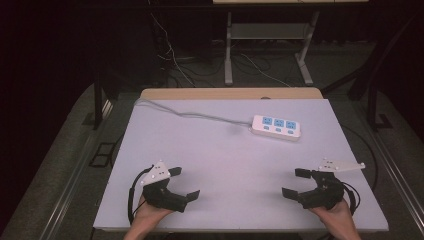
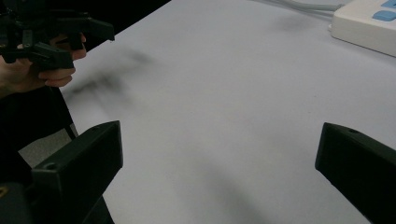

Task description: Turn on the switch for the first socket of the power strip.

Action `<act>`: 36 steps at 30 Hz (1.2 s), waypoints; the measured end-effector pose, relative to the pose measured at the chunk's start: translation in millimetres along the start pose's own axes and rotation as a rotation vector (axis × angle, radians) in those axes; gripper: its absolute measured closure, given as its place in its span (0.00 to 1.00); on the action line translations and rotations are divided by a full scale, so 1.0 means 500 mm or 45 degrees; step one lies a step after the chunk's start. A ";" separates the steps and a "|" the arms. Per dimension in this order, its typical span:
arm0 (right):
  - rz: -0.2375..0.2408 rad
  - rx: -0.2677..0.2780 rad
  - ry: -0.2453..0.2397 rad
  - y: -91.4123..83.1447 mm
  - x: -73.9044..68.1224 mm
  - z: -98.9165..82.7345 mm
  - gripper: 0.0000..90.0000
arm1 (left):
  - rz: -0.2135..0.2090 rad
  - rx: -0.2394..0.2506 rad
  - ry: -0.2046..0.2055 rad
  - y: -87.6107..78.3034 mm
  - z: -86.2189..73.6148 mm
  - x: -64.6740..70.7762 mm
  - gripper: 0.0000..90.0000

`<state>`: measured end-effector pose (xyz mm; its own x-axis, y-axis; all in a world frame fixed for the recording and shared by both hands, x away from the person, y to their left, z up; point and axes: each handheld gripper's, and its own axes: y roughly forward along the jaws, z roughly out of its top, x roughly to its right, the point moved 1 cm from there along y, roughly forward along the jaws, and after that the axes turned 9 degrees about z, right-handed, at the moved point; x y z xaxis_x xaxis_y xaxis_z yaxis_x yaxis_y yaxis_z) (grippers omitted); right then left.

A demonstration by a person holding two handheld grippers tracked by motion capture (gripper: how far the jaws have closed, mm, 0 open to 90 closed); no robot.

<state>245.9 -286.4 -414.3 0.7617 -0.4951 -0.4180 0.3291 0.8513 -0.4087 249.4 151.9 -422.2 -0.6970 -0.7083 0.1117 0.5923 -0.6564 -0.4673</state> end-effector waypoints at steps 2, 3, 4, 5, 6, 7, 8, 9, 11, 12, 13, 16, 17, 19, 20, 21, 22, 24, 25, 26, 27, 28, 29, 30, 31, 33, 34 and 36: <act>0.001 -0.001 0.001 0.000 -0.001 0.000 0.00 | -0.002 -0.001 0.001 0.000 0.000 0.000 0.00; 0.001 -0.001 0.001 0.000 -0.001 0.000 0.00 | -0.003 -0.003 0.003 0.000 0.000 0.000 0.00; 0.003 -0.004 -0.001 0.000 -0.002 0.001 0.00 | -0.003 -0.004 0.004 0.000 0.000 0.000 0.00; 0.003 -0.004 -0.001 0.000 -0.002 0.001 0.00 | -0.003 -0.003 0.004 0.000 0.000 0.000 0.00; 0.004 -0.003 -0.004 0.000 -0.002 0.002 0.00 | -0.003 -0.003 0.003 0.001 0.000 0.000 0.00; 0.004 -0.008 -0.005 0.001 -0.003 0.003 0.00 | -0.003 -0.004 0.003 0.001 0.000 0.000 0.00; 0.004 -0.015 -0.008 0.002 -0.005 0.005 0.00 | -0.003 -0.003 0.001 0.001 0.000 0.000 0.00; 0.005 -0.020 -0.008 0.002 -0.005 0.006 0.00 | -0.003 -0.005 0.002 0.001 0.000 0.000 0.00; 0.006 -0.029 -0.018 0.004 -0.006 0.009 0.00 | -0.003 -0.004 0.000 0.001 0.000 0.000 0.00; 0.005 -0.034 -0.020 0.004 -0.007 0.010 0.00 | -0.004 -0.004 0.000 0.001 0.000 0.000 0.00; 0.005 -0.038 -0.021 0.005 -0.007 0.011 0.00 | -0.004 -0.004 -0.002 0.001 0.000 0.000 0.00; 0.006 -0.049 -0.023 0.008 -0.008 0.013 0.00 | -0.005 -0.004 -0.003 0.001 -0.001 0.000 0.00; 0.004 -0.056 -0.026 0.009 -0.008 0.014 0.00 | -0.005 -0.004 -0.002 0.001 -0.001 -0.001 0.00; 0.007 -0.067 -0.025 0.011 -0.009 0.018 0.00 | -0.007 -0.002 -0.005 0.001 -0.001 -0.001 0.00; 0.008 -0.072 -0.023 0.012 -0.009 0.019 0.00 | -0.007 0.000 -0.007 0.000 -0.001 -0.001 0.00; 0.008 -0.078 -0.020 0.013 -0.009 0.020 0.00 | -0.007 0.000 -0.007 0.000 -0.001 -0.001 0.00; 0.008 -0.078 -0.020 0.013 -0.009 0.020 0.00 | -0.006 0.001 -0.007 0.000 -0.001 -0.001 0.00; 0.011 -0.089 -0.021 0.015 -0.007 0.024 0.00 | -0.008 0.001 -0.008 0.000 -0.001 -0.001 0.00; 0.011 -0.089 -0.021 0.015 -0.007 0.024 0.00 | -0.008 0.001 -0.008 0.000 -0.001 -0.001 0.00; 0.011 -0.098 -0.023 0.016 -0.006 0.028 0.00 | -0.008 0.001 -0.008 0.000 -0.001 -0.001 0.00; 0.011 -0.100 -0.023 0.016 -0.005 0.030 0.00 | -0.008 0.001 -0.008 0.000 -0.001 -0.001 0.00; 0.011 -0.105 -0.023 0.016 -0.005 0.032 0.00 | -0.009 0.000 -0.010 0.000 -0.001 -0.002 0.00; 0.011 -0.105 -0.023 0.016 -0.005 0.032 0.00 | -0.009 0.000 -0.010 0.000 -0.001 -0.002 0.00; 0.010 -0.106 -0.025 0.017 -0.005 0.034 0.00 | -0.009 -0.001 -0.009 0.000 -0.001 -0.002 0.00; 0.011 -0.110 -0.023 0.017 -0.004 0.036 0.00 | -0.009 0.000 -0.009 0.000 -0.001 -0.002 0.00; 0.014 -0.118 -0.027 0.017 -0.003 0.042 0.00 | -0.010 -0.001 -0.009 0.000 -0.001 -0.002 0.00; 0.014 -0.118 -0.027 0.017 -0.003 0.042 0.00 | -0.009 -0.001 -0.009 0.000 -0.002 -0.002 0.00; 0.016 -0.126 -0.026 0.018 -0.002 0.045 0.00 | -0.011 -0.002 -0.010 0.001 -0.002 -0.002 0.00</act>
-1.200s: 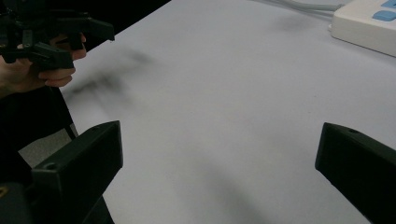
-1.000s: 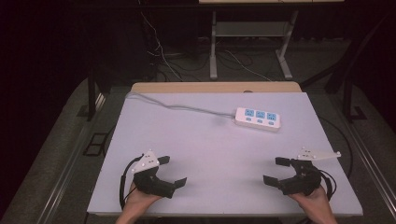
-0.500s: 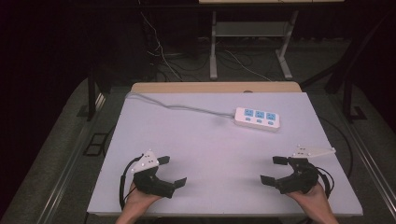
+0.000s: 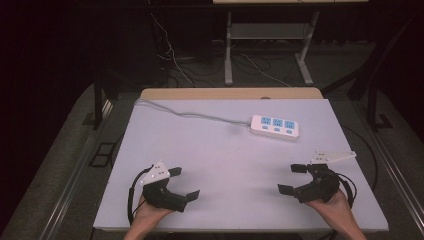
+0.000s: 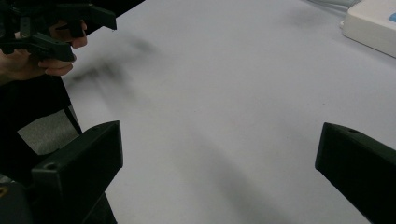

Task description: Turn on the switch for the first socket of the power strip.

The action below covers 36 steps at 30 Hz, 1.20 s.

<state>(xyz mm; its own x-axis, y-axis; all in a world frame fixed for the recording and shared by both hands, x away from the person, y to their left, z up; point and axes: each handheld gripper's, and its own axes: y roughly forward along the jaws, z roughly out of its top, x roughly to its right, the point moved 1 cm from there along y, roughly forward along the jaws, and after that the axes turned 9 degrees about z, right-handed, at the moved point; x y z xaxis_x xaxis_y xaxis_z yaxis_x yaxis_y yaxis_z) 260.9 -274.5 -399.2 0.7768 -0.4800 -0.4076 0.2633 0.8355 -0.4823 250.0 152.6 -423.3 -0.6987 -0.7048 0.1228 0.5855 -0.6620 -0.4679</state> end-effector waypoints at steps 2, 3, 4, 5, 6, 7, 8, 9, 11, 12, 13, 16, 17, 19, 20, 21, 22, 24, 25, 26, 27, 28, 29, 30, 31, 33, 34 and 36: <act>0.003 -0.008 -0.005 0.000 0.002 0.006 0.00 | 0.001 -0.003 0.003 0.001 0.000 0.000 0.00; 0.005 -0.009 -0.006 0.001 0.003 0.009 0.00 | 0.001 -0.006 0.005 0.001 0.000 0.000 0.00; 0.006 -0.015 -0.006 0.001 0.002 0.012 0.00 | 0.000 -0.008 0.006 0.001 0.000 0.001 0.00; 0.005 -0.017 -0.011 0.001 0.002 0.015 0.00 | 0.000 -0.008 0.006 0.001 0.000 0.001 0.00; 0.005 -0.022 -0.015 0.001 0.003 0.019 0.00 | 0.000 -0.006 0.005 0.001 0.000 0.001 0.00; 0.004 -0.024 -0.018 0.000 0.003 0.022 0.00 | -0.001 -0.006 0.005 0.002 0.000 0.000 0.00; 0.002 -0.026 -0.022 0.001 0.003 0.026 0.00 | 0.001 -0.007 0.004 0.002 0.000 0.001 0.00; -0.001 -0.031 -0.024 0.001 0.004 0.030 0.00 | 0.001 -0.011 0.006 0.002 -0.001 0.000 0.00; -0.002 -0.041 -0.023 0.001 0.006 0.037 0.00 | -0.001 -0.014 0.007 0.002 -0.001 0.000 0.00; -0.003 -0.041 -0.029 0.002 0.007 0.040 0.00 | -0.001 -0.012 0.008 0.003 -0.001 0.000 0.00; -0.002 -0.046 -0.025 0.002 0.008 0.043 0.00 | -0.002 -0.012 0.007 0.003 -0.001 0.000 0.00; 0.000 -0.050 -0.027 0.003 0.012 0.051 0.00 | -0.002 -0.012 0.007 0.003 -0.001 0.000 0.00; 0.001 -0.054 -0.028 0.004 0.012 0.053 0.00 | -0.002 -0.012 0.007 0.003 -0.001 0.000 0.00; 0.003 -0.060 -0.028 0.004 0.014 0.056 0.00 | -0.002 -0.012 0.007 0.003 -0.001 0.000 0.00; 0.004 -0.061 -0.027 0.005 0.015 0.058 0.00 | -0.002 -0.012 0.007 0.003 -0.001 -0.001 0.00; 0.006 -0.062 -0.026 0.005 0.016 0.059 0.00 | 0.000 -0.011 0.005 0.003 -0.001 0.000 0.00; 0.006 -0.062 -0.026 0.005 0.016 0.059 0.00 | 0.000 -0.011 0.005 0.003 -0.001 0.000 0.00; 0.030 -0.058 -0.008 0.006 0.022 0.063 0.00 | -0.002 -0.017 0.002 0.004 -0.002 -0.001 0.00; 0.029 -0.062 -0.009 0.007 0.023 0.064 0.00 | -0.003 -0.018 0.002 0.004 -0.002 -0.001 0.00; 0.028 -0.068 -0.006 0.007 0.024 0.066 0.00 | -0.003 -0.018 0.002 0.004 -0.002 -0.001 0.00; 0.028 -0.068 -0.006 0.007 0.024 0.066 0.00 | -0.005 -0.018 0.001 0.004 -0.002 0.000 0.00; 0.029 -0.071 -0.007 0.008 0.027 0.070 0.00 | -0.005 -0.019 0.003 0.005 -0.002 0.000 0.00; 0.030 -0.072 -0.009 0.009 0.029 0.073 0.00 | -0.005 -0.020 0.003 0.005 -0.002 0.000 0.00; 0.029 -0.074 -0.009 0.009 0.030 0.075 0.00 | -0.007 -0.019 0.002 0.005 -0.002 0.000 0.00; 0.029 -0.078 -0.011 0.010 0.031 0.077 0.00 | -0.006 -0.021 0.004 0.005 -0.002 0.000 0.00; 0.028 -0.082 -0.013 0.011 0.032 0.080 0.00 | -0.006 -0.022 0.003 0.005 -0.002 0.000 0.00; 0.025 -0.086 -0.016 0.011 0.033 0.082 0.00 | -0.006 -0.020 0.003 0.006 -0.002 0.000 0.00; 0.023 -0.094 -0.021 0.012 0.035 0.093 0.00 | -0.006 -0.021 0.003 0.006 -0.002 0.000 0.00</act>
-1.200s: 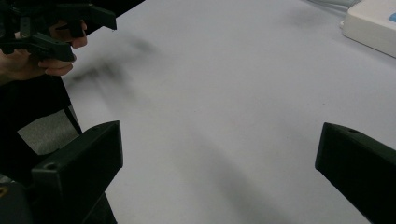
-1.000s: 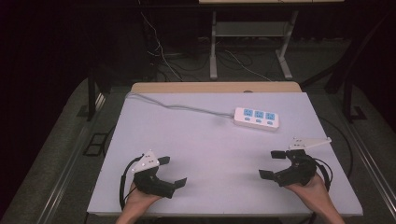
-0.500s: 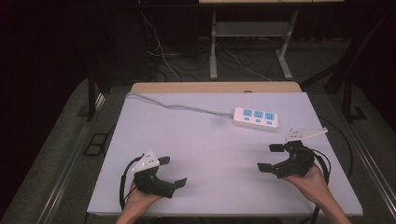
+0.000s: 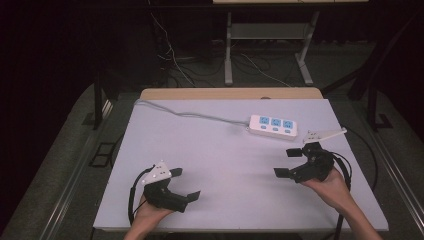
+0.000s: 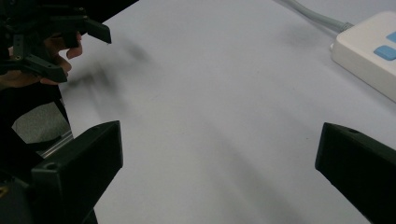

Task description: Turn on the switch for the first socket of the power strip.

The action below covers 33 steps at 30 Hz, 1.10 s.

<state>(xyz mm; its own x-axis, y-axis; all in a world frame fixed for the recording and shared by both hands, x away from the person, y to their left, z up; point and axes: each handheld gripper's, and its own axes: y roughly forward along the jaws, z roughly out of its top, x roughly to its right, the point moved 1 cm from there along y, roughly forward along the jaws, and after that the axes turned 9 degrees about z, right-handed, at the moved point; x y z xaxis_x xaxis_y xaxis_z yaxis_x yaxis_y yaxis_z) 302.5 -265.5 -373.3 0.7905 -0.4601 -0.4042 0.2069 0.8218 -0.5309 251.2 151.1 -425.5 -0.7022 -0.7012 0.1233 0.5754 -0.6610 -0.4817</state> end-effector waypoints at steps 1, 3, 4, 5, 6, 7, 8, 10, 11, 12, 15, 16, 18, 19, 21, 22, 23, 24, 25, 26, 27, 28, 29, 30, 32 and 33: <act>-0.001 -0.002 -0.005 0.000 0.001 0.004 0.00 | 0.001 0.000 0.000 0.000 0.000 0.000 0.00; -0.005 -0.005 -0.013 -0.001 0.002 0.012 0.00 | 0.000 0.001 0.000 0.000 0.000 0.000 0.00; -0.006 -0.007 -0.015 -0.002 0.003 0.016 0.00 | 0.000 0.001 0.000 0.000 0.000 0.000 0.00; -0.006 -0.007 -0.015 -0.002 0.003 0.016 0.00 | 0.000 0.002 0.000 -0.001 0.000 0.000 0.00; -0.010 -0.009 -0.021 -0.002 0.004 0.024 0.00 | 0.000 0.002 0.000 -0.001 0.000 0.000 0.00; -0.012 -0.009 -0.021 -0.003 0.006 0.028 0.00 | -0.001 0.001 0.000 0.000 0.000 0.000 0.00; -0.014 -0.010 -0.022 -0.002 0.008 0.031 0.00 | -0.001 0.001 0.001 0.000 0.000 0.000 0.00; -0.017 -0.018 -0.020 -0.001 0.011 0.037 0.00 | -0.002 0.002 0.002 -0.001 0.000 0.000 0.00; -0.019 -0.019 -0.020 0.000 0.013 0.039 0.00 | -0.001 0.002 0.001 -0.001 0.000 0.000 0.00; -0.021 -0.023 -0.022 0.000 0.016 0.041 0.00 | -0.001 0.002 0.001 -0.001 0.000 0.000 0.00; -0.022 -0.027 -0.021 0.002 0.020 0.045 0.00 | -0.002 0.003 0.000 -0.001 0.000 0.000 0.00; -0.022 -0.029 -0.017 0.004 0.022 0.047 0.00 | -0.002 0.004 -0.001 -0.001 0.000 0.000 0.00; -0.023 -0.034 -0.019 0.006 0.025 0.050 0.00 | -0.001 0.001 0.002 -0.001 0.000 0.000 0.00; -0.023 -0.040 -0.015 0.008 0.028 0.054 0.00 | -0.003 0.001 0.002 -0.001 0.000 0.000 0.00; -0.024 -0.044 -0.017 0.010 0.031 0.059 0.00 | -0.004 0.000 0.003 0.000 0.000 0.001 0.00; -0.024 -0.044 -0.017 0.010 0.031 0.059 0.00 | -0.003 0.000 0.004 0.000 0.000 0.001 0.00; -0.023 -0.047 -0.018 0.010 0.033 0.061 0.00 | -0.004 0.000 0.004 0.000 0.000 0.001 0.00; -0.024 -0.046 -0.015 0.011 0.034 0.063 0.00 | -0.004 -0.001 0.004 0.000 0.000 0.001 0.00; -0.025 -0.049 -0.018 0.011 0.036 0.066 0.00 | -0.004 -0.001 0.004 0.000 0.000 0.001 0.00; -0.025 -0.049 -0.020 0.011 0.037 0.068 0.00 | -0.005 -0.001 0.004 0.000 0.000 0.001 0.00; -0.022 -0.050 -0.019 0.011 0.038 0.071 0.00 | -0.005 -0.001 0.004 0.000 0.000 0.001 0.00; -0.024 -0.051 -0.023 0.011 0.041 0.076 0.00 | -0.005 -0.003 0.005 0.000 0.000 0.001 0.00; -0.025 -0.052 -0.023 0.011 0.042 0.079 0.00 | -0.005 -0.003 0.005 0.000 0.000 0.001 0.00; -0.025 -0.053 -0.024 0.011 0.044 0.082 0.00 | -0.005 -0.003 0.006 0.000 0.000 0.001 0.00; -0.028 -0.055 -0.028 0.011 0.046 0.088 0.00 | -0.005 -0.003 0.006 0.000 0.000 0.001 0.00; -0.027 -0.058 -0.027 0.011 0.047 0.091 0.00 | -0.004 -0.003 0.006 0.000 0.000 0.001 0.00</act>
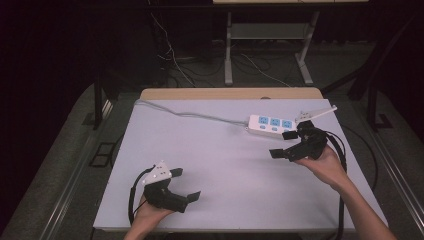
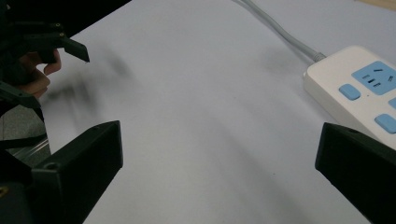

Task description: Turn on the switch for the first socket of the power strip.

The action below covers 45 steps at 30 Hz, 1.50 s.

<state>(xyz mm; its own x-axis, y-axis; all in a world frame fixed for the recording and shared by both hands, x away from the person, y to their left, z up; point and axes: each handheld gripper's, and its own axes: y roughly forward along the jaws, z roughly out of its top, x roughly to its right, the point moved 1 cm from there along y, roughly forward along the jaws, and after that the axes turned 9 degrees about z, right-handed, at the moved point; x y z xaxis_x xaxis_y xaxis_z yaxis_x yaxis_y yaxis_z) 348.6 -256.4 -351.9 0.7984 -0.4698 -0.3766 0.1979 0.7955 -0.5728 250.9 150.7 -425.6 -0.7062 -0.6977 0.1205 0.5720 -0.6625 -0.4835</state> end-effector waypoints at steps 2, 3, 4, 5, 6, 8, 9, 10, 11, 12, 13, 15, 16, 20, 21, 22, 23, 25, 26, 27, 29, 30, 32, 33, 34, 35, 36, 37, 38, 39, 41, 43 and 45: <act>0.000 -0.001 -0.002 0.000 0.002 0.003 0.00 | -0.001 -0.001 0.000 0.000 0.000 0.000 0.00; 0.000 0.001 -0.001 0.000 0.003 0.006 0.00 | -0.003 0.000 0.001 0.001 0.000 0.000 0.00; -0.002 0.000 0.001 0.000 0.007 0.010 0.00 | -0.003 -0.001 0.002 0.001 0.000 0.000 0.00; -0.002 0.000 0.001 0.000 0.007 0.010 0.00 | -0.003 -0.001 0.002 0.001 0.000 0.000 0.00; -0.005 -0.004 0.003 0.001 0.009 0.012 0.00 | -0.003 0.000 0.001 0.001 0.000 0.000 0.00; -0.011 -0.008 0.004 0.002 0.013 0.016 0.00 | -0.002 -0.001 0.000 0.000 0.000 0.000 0.00; -0.012 -0.009 0.005 0.002 0.015 0.019 0.00 | -0.002 -0.001 -0.001 0.000 0.000 0.000 0.00; -0.014 -0.014 0.005 0.004 0.019 0.024 0.00 | -0.002 -0.001 0.000 0.000 0.000 0.000 0.00; -0.014 -0.014 0.005 0.004 0.019 0.024 0.00 | -0.002 -0.001 -0.001 0.000 0.000 0.000 0.00; -0.011 -0.017 0.009 0.005 0.022 0.028 0.00 | -0.002 -0.001 0.000 0.000 0.000 0.000 0.00; -0.010 -0.019 0.010 0.006 0.023 0.031 0.00 | -0.002 -0.001 0.000 0.001 0.000 0.000 0.00; -0.011 -0.021 0.007 0.007 0.025 0.033 0.00 | -0.003 -0.002 0.002 0.001 0.000 0.000 0.00; -0.012 -0.023 0.010 0.008 0.027 0.035 0.00 | -0.003 -0.002 0.001 0.001 0.000 0.000 0.00; -0.014 -0.037 0.012 0.012 0.036 0.045 0.00 | -0.004 -0.002 0.000 0.001 0.000 -0.001 0.00; -0.015 -0.041 0.013 0.013 0.038 0.047 0.00 | -0.004 -0.001 -0.001 0.000 0.000 -0.001 0.00; -0.008 -0.043 0.025 0.015 0.042 0.052 0.00 | -0.004 -0.001 -0.001 0.000 0.000 -0.001 0.00; -0.010 -0.044 0.020 0.017 0.045 0.054 0.00 | -0.004 -0.001 -0.001 0.000 0.000 -0.001 0.00; -0.012 -0.050 0.021 0.018 0.047 0.056 0.00 | -0.006 -0.002 0.000 0.001 -0.001 0.000 0.00; -0.013 -0.057 0.025 0.021 0.051 0.059 0.00 | -0.007 -0.003 0.004 0.001 -0.001 0.000 0.00; -0.014 -0.063 0.025 0.023 0.053 0.061 0.00 | -0.007 -0.004 0.005 0.001 0.000 0.000 0.00; -0.013 -0.067 0.031 0.024 0.054 0.063 0.00 | -0.009 -0.004 0.007 0.002 0.000 0.000 0.00; -0.009 -0.068 0.033 0.027 0.058 0.065 0.00 | -0.009 -0.005 0.007 0.002 -0.001 0.000 0.00; -0.003 -0.067 0.038 0.029 0.060 0.067 0.00 | -0.008 -0.005 0.006 0.002 -0.001 -0.001 0.00; 0.001 -0.066 0.044 0.030 0.062 0.068 0.00 | -0.009 -0.005 0.006 0.002 -0.001 -0.001 0.00; 0.008 -0.070 0.051 0.034 0.066 0.070 0.00 | -0.010 -0.005 0.006 0.002 -0.001 -0.001 0.00; 0.010 -0.072 0.054 0.036 0.069 0.071 0.00 | -0.012 -0.006 0.006 0.002 -0.001 0.000 0.00; 0.010 -0.072 0.054 0.036 0.069 0.071 0.00 | -0.013 -0.006 0.006 0.002 -0.001 0.000 0.00; 0.005 -0.079 0.058 0.038 0.073 0.074 0.00 | -0.013 -0.006 0.006 0.002 -0.001 0.000 0.00; 0.006 -0.081 0.062 0.038 0.075 0.076 0.00 | -0.014 -0.007 0.007 0.003 -0.001 0.000 0.00; 0.003 -0.081 0.060 0.039 0.077 0.078 0.00 | -0.014 -0.007 0.008 0.003 -0.001 0.000 0.00; 0.002 -0.084 0.064 0.040 0.078 0.080 0.00 | -0.015 -0.009 0.010 0.003 -0.001 0.000 0.00; -0.004 -0.088 0.064 0.043 0.084 0.087 0.00 | -0.015 -0.009 0.010 0.003 -0.001 0.000 0.00; -0.007 -0.087 0.066 0.044 0.086 0.090 0.00 | -0.015 -0.009 0.010 0.003 -0.001 0.000 0.00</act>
<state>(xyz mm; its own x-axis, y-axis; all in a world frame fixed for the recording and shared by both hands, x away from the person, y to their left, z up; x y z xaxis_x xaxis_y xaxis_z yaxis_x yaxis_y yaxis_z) 412.9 -242.1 -348.0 0.7666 -0.4946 -0.4095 0.1612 0.7655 -0.6229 251.7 149.7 -426.7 -0.7163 -0.6875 0.1196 0.5605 -0.6689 -0.4882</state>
